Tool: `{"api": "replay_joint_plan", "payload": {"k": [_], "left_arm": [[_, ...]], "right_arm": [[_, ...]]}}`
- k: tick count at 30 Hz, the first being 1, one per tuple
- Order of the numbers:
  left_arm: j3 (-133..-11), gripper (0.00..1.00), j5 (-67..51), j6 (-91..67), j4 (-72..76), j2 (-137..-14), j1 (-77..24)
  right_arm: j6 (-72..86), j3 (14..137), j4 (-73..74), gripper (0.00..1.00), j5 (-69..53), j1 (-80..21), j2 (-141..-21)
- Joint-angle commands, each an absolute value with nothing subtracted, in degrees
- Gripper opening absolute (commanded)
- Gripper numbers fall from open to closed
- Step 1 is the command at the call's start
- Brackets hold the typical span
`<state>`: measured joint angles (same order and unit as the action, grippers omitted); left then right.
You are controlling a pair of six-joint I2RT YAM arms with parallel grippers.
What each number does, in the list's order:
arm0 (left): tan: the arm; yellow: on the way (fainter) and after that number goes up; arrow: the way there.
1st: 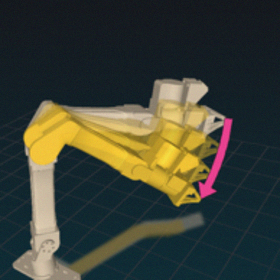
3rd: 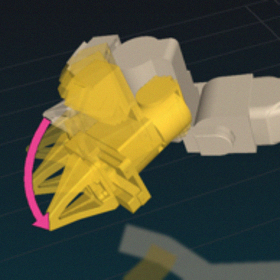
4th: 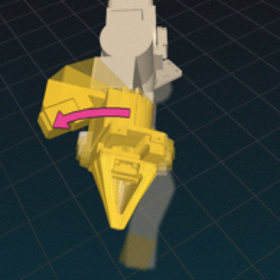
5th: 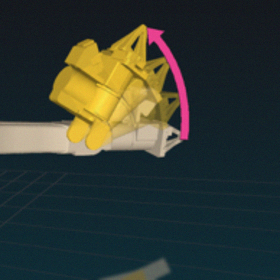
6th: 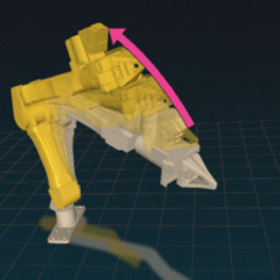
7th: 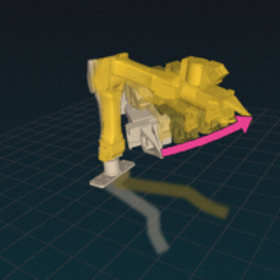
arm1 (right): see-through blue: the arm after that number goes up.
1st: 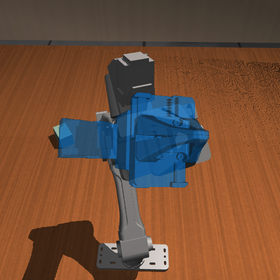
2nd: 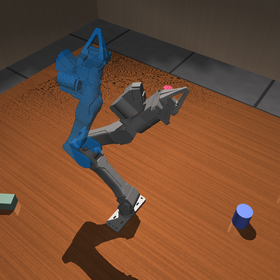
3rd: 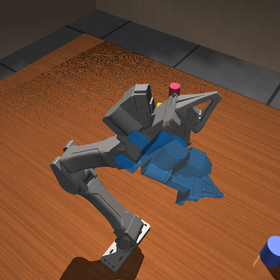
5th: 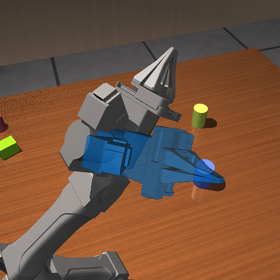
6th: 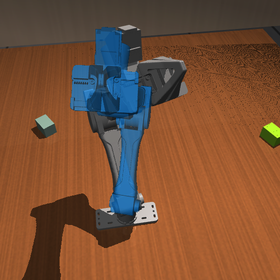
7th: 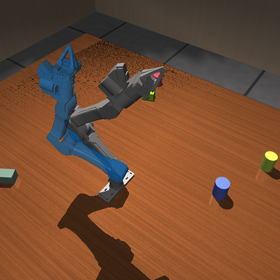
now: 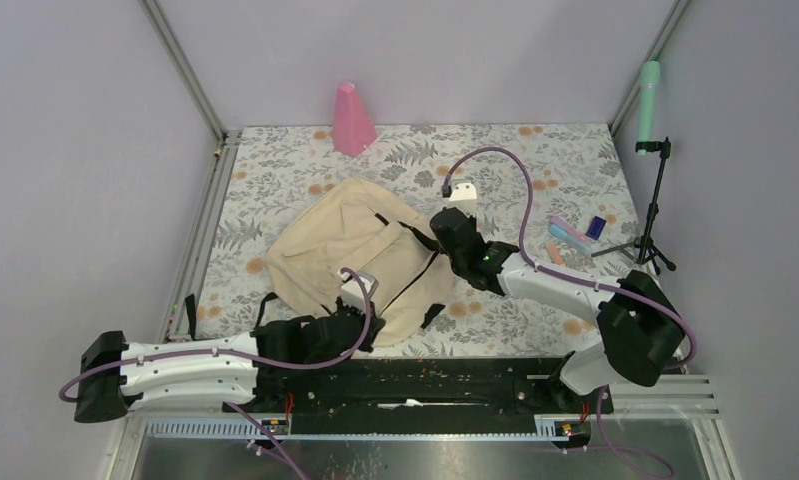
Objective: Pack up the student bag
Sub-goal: Zip the student bag at the center of the board.
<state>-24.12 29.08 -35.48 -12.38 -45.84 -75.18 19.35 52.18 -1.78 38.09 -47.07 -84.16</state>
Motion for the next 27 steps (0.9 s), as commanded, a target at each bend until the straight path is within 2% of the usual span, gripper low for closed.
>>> {"api": "replay_joint_plan", "payload": {"k": [1,5,10,11,17,22,25,27], "left_arm": [[-24.93,0.06,28.72,-37.1,-18.03,-43.28,-75.59],[-28.57,0.51,30.58,-32.52,-13.82,-43.02,-75.59],[-31.51,0.89,29.92,-22.33,4.13,-48.74,-75.21],[-32.51,0.92,29.72,-21.5,6.5,-50.74,-74.62],[-42.13,0.97,26.43,-22.35,6.8,-66.34,-69.26],[-45.64,0.97,24.46,-17.92,11.19,-73.45,-67.95],[-48.31,0.9,25.83,-15.94,9.66,-77.07,-67.94],[-49.34,0.81,26.53,-14.43,8.78,-79.42,-67.94]], "right_arm": [[16.51,54.29,-4.93,0.0,37.52,-45.73,-85.01],[16.86,52.93,-4.46,0.0,31.87,-45.79,-82.63],[18.1,52.29,-0.47,0.0,25.99,-45.79,-79.24],[18.4,51.88,1.47,0.0,25.59,-45.79,-78.33],[19.02,50.13,4.41,0.0,23.96,-45.79,-74.31],[19.24,49.59,5.14,0.0,23.56,-45.79,-73.08],[19.5,49.67,5.26,0.0,23.51,-45.79,-72.67],[19.76,49.71,5.28,0.0,23.47,-45.83,-72.31]]}}
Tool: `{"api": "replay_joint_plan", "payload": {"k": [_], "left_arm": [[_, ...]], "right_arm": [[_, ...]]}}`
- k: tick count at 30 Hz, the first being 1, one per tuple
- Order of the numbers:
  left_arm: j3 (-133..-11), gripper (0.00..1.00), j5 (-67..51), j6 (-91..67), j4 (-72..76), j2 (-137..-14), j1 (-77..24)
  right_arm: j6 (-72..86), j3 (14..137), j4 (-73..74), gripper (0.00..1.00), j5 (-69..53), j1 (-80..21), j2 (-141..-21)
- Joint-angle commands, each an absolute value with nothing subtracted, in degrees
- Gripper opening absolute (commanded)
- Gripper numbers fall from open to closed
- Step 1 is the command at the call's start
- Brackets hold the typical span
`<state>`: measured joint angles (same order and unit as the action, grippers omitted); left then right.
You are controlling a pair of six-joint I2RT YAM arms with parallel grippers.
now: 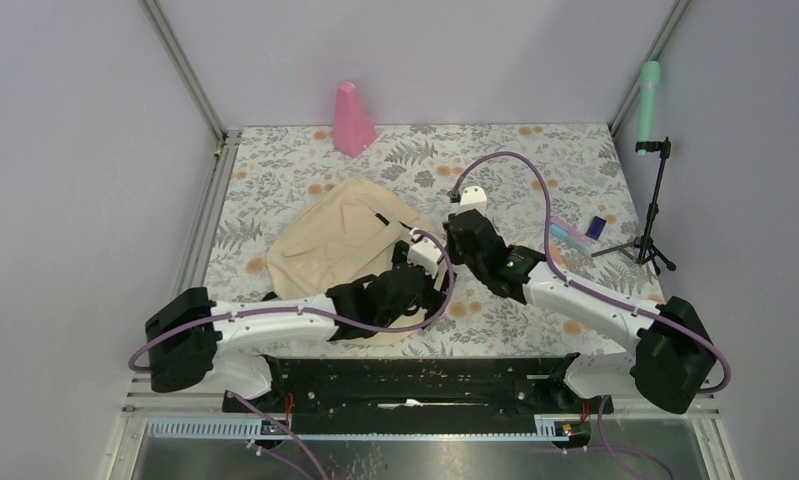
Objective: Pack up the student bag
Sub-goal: Zip the student bag at the center of the board.
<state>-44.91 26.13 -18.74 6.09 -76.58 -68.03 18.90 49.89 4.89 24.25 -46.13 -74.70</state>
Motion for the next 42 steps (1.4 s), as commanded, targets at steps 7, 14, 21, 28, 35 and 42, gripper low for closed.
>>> {"api": "replay_joint_plan", "payload": {"k": [7,14,21,28,35,42], "left_arm": [[-49.0,0.57,30.33,-14.37,8.09,-82.49,-68.03],[-47.97,0.17,26.89,-14.07,8.63,-83.7,-68.38],[-45.35,0.0,29.41,-13.47,3.77,-81.71,-72.16],[-38.59,0.0,27.13,-19.34,3.76,-75.86,-73.51],[-32.65,0.0,22.4,-22.19,4.24,-70.24,-74.22],[-28.79,0.0,16.94,-22.41,3.47,-65.51,-74.53]], "right_arm": [[19.77,50.1,6.23,0.0,23.4,-45.79,-71.25],[19.42,50.3,6.25,0.0,24.06,-45.79,-71.82],[13.76,55.52,9.84,0.0,30.28,-45.75,-75.86],[13.79,56.97,9.93,0.0,29.73,-45.77,-78.57],[16.45,56.94,9.81,0.0,26.02,-45.7,-80.51],[17.38,57.08,9.19,0.0,25.33,-45.7,-83.33]]}}
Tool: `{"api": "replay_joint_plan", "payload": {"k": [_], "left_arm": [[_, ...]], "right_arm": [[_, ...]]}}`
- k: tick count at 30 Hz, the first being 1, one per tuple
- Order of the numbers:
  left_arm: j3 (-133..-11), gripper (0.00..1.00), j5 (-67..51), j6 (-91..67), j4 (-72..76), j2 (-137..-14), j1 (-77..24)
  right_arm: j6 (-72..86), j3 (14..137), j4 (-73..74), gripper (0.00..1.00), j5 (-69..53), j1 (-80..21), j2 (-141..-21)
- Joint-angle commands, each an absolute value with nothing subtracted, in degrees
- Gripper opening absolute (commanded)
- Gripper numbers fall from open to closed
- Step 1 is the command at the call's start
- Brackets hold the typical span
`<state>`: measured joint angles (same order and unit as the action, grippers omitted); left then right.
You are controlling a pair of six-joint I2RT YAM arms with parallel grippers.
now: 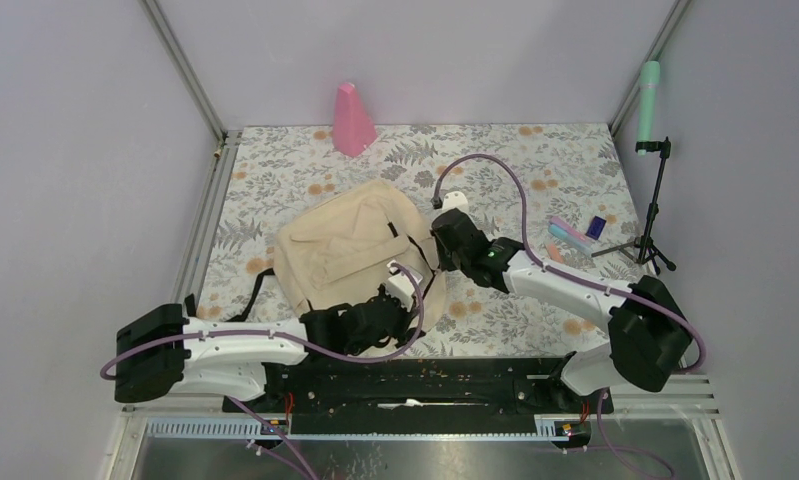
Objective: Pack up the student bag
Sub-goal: Zip the student bag at the center of the board.
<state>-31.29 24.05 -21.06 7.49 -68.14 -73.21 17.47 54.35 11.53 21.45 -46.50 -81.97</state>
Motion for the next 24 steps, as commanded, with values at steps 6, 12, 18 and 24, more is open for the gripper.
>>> {"api": "replay_joint_plan", "payload": {"k": [6,12,18,24], "left_arm": [[-27.92,0.0,13.21,-22.48,1.62,-64.19,-75.18],[-27.32,0.0,9.37,-22.88,0.73,-62.9,-76.27],[-26.43,0.0,7.46,-23.76,0.32,-61.27,-76.97],[-25.98,0.0,7.17,-24.38,-0.77,-59.73,-77.64]], "right_arm": [[18.07,57.24,7.29,0.0,25.5,-45.75,-86.25],[17.87,58.77,5.72,0.0,26.72,-45.71,-89.61],[16.92,62.66,5.66,0.0,28.24,-45.55,-93.48],[15.76,66.27,5.42,0.0,29.27,-45.05,-96.51]]}}
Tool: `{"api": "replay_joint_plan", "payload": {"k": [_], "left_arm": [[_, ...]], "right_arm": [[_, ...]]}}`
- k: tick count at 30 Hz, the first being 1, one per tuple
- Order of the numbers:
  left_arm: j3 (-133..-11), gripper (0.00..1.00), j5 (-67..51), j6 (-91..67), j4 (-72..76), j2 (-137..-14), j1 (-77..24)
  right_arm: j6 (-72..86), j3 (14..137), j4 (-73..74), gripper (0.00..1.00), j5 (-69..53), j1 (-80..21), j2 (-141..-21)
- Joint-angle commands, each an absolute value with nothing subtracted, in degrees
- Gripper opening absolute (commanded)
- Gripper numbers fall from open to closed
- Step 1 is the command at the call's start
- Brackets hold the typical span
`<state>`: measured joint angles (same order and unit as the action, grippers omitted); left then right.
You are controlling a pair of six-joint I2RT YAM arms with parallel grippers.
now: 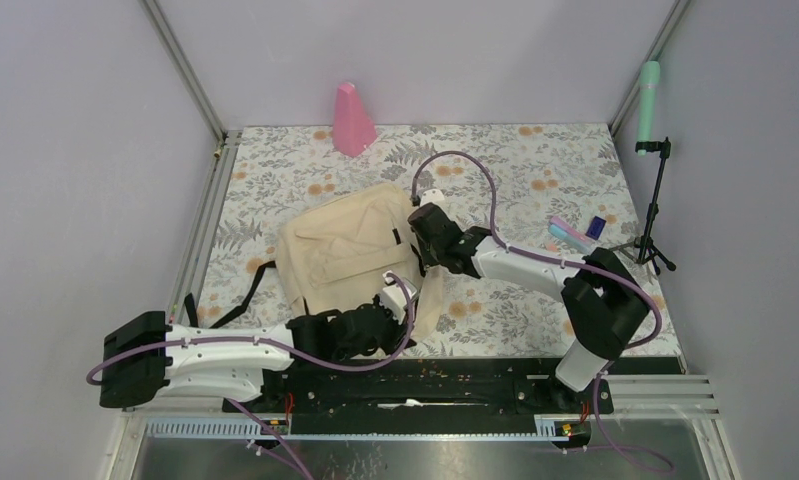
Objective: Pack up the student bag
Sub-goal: Zip the student bag at the center of the board.
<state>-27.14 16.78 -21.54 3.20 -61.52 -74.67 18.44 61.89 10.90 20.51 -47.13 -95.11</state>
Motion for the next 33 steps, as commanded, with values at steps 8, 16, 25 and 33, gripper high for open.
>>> {"api": "replay_joint_plan", "payload": {"k": [8,16,25,33], "left_arm": [[-25.57,0.0,5.39,-24.87,-1.67,-59.42,-79.11],[-24.79,0.0,2.83,-24.87,-3.59,-59.27,-80.2],[-24.93,0.0,1.62,-24.71,-4.73,-58.48,-80.5],[-25.13,0.0,0.91,-24.95,-4.71,-59.06,-80.51]], "right_arm": [[13.98,69.95,4.76,0.0,31.09,-43.22,-99.67],[13.24,71.54,3.93,0.0,30.85,-40.27,-100.11],[12.78,74.06,2.99,0.0,29.56,-37.72,-99.67],[13.58,76.54,2.47,0.0,26.21,-36.0,-99.69]]}}
